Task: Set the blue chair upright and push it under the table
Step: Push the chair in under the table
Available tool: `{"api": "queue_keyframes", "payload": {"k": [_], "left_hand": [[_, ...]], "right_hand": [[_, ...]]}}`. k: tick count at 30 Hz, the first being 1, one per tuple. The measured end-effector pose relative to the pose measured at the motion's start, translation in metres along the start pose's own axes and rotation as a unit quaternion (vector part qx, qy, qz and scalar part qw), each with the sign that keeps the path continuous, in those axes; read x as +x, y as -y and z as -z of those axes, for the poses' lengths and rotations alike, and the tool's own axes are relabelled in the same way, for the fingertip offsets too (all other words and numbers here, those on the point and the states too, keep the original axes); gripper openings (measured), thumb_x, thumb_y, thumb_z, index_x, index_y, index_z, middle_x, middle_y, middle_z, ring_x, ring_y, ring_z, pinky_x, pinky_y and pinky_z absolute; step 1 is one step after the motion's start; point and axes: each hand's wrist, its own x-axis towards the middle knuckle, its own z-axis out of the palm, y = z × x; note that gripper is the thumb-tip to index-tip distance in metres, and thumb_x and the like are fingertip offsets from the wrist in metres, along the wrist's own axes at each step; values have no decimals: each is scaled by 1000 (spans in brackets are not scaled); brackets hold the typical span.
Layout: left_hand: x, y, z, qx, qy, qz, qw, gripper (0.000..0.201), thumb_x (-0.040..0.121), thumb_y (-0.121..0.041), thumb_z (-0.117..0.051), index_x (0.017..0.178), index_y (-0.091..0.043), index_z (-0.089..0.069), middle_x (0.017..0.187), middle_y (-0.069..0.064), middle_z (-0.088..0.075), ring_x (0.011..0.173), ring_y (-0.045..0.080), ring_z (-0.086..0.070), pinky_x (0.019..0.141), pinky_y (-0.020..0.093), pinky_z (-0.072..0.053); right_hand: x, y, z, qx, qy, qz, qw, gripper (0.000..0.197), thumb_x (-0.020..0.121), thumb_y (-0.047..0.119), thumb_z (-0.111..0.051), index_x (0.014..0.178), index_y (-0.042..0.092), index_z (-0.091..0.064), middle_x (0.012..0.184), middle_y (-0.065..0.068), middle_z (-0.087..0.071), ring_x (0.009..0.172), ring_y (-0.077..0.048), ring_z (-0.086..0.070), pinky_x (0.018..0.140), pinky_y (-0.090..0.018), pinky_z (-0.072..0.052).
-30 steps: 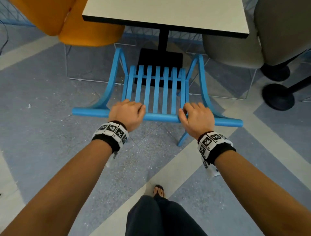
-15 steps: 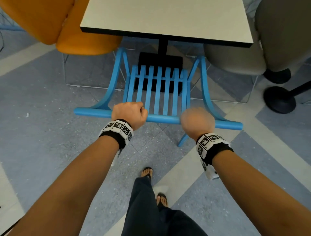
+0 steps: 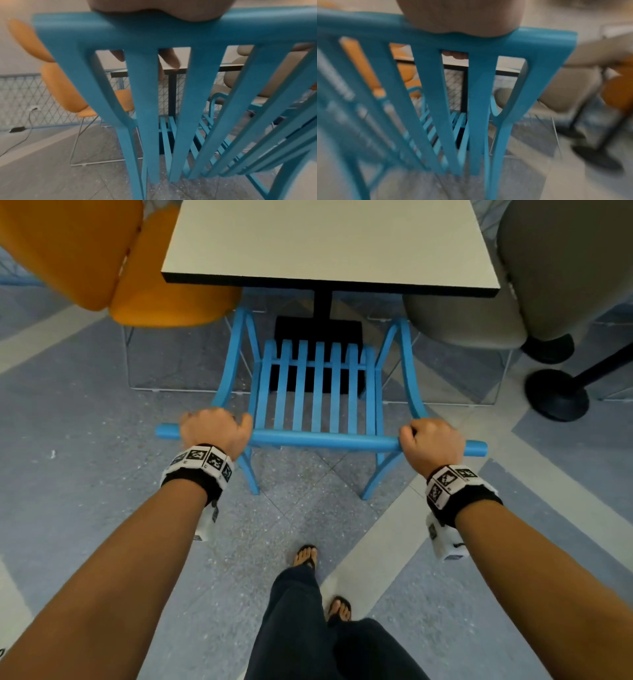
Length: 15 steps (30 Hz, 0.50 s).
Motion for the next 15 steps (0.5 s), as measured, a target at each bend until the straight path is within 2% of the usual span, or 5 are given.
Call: {"api": "queue_keyframes", "payload": {"k": [3,5,8,13,15], "left_hand": [[-2,-10,-2,20,18,-4,1000,55,85,-40,-31,67,-1,-67,60,15,-54,63,28,-47,61,33,-37],[-7,-11,-4,32,19,-1,999,55,85,-41,-32,69,-3,-68,63,15,-54,62,28,-46,58,31,-37],[-20,-12,-4,35,16,0,999,53,85,-40,-34,65,-4,-67,62,14,-54,58,28,-48,54,29,-36],[-26,-18,-7,18,24,-7,1000,52,83,-40,-32,58,-5,-62,59,13,-57,54,27,-51,51,26,-39],[-25,-16,-8,12,29,-9,999,52,82,-40,-31,55,-6,-59,57,12,-57,53,27,-52,51,26,-39]], "right_hand": [[2,3,4,6,39,-36,999,37,71,34,-35,58,8,-58,50,-4,-41,53,-28,-41,46,-23,-17],[-3,-1,6,-6,52,-45,998,38,70,34,-35,58,7,-59,45,1,-34,51,-28,-40,46,-24,-20],[-14,-8,7,-14,61,-57,996,37,69,33,-37,56,6,-59,42,3,-33,49,-29,-41,50,-26,-27],[-18,-15,12,-8,45,-57,997,37,70,32,-39,53,6,-59,40,3,-34,43,-24,-36,44,-19,-18],[-18,-14,12,-7,37,-56,998,36,70,32,-41,51,7,-58,40,2,-36,42,-22,-36,44,-18,-19]]}}
